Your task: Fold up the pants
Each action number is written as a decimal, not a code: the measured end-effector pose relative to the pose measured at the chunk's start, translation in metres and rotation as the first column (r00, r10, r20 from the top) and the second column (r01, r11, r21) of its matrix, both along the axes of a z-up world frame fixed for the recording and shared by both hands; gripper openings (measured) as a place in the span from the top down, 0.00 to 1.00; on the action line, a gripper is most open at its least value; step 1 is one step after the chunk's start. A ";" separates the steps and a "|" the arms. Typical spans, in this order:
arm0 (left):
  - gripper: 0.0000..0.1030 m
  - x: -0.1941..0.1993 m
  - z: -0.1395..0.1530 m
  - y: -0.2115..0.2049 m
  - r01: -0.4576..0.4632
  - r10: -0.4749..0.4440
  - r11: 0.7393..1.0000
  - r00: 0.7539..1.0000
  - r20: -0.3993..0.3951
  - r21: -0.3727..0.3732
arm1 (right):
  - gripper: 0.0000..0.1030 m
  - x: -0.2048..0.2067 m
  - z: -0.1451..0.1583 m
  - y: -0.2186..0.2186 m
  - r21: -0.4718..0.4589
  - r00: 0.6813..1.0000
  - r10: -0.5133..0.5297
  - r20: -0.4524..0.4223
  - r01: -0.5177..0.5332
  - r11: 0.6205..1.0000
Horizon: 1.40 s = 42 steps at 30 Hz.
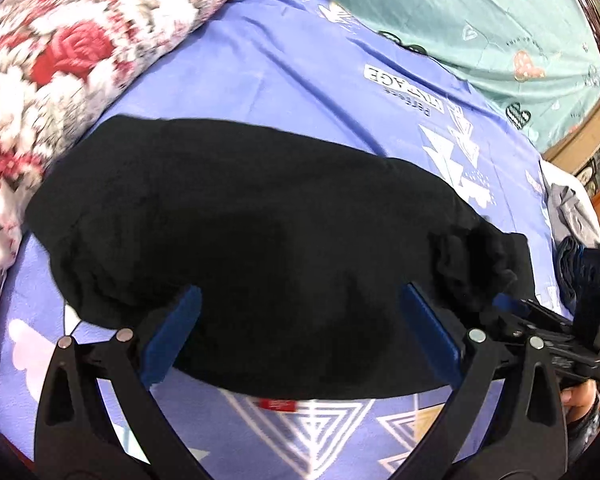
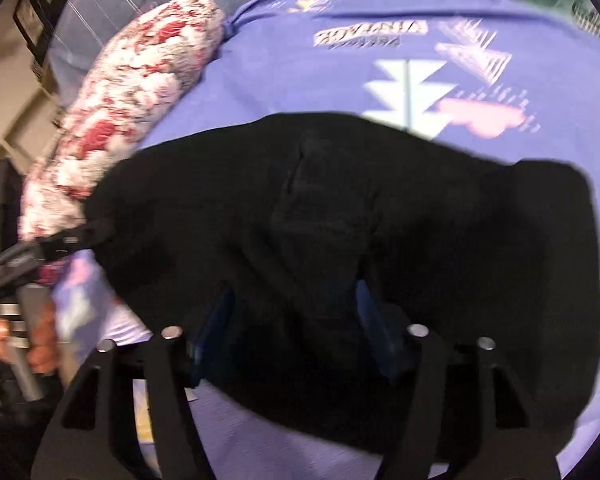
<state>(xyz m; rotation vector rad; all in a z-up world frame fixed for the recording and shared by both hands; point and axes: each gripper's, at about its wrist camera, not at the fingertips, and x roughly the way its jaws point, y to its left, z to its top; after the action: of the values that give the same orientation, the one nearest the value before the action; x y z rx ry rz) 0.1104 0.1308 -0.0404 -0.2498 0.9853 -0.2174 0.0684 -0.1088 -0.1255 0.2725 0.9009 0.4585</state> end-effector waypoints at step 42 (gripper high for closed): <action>0.02 0.036 -0.029 -0.147 0.239 -0.229 0.969 0.964 -0.133 0.064 | 0.49 -0.102 -0.008 -0.120 -0.241 0.993 -0.108 0.054 0.118 0.963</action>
<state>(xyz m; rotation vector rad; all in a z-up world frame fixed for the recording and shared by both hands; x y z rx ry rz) 0.1459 -0.0165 -0.0693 -0.0735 1.1455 -0.3809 -0.0333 -0.2292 -0.1335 0.0887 0.8877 0.2435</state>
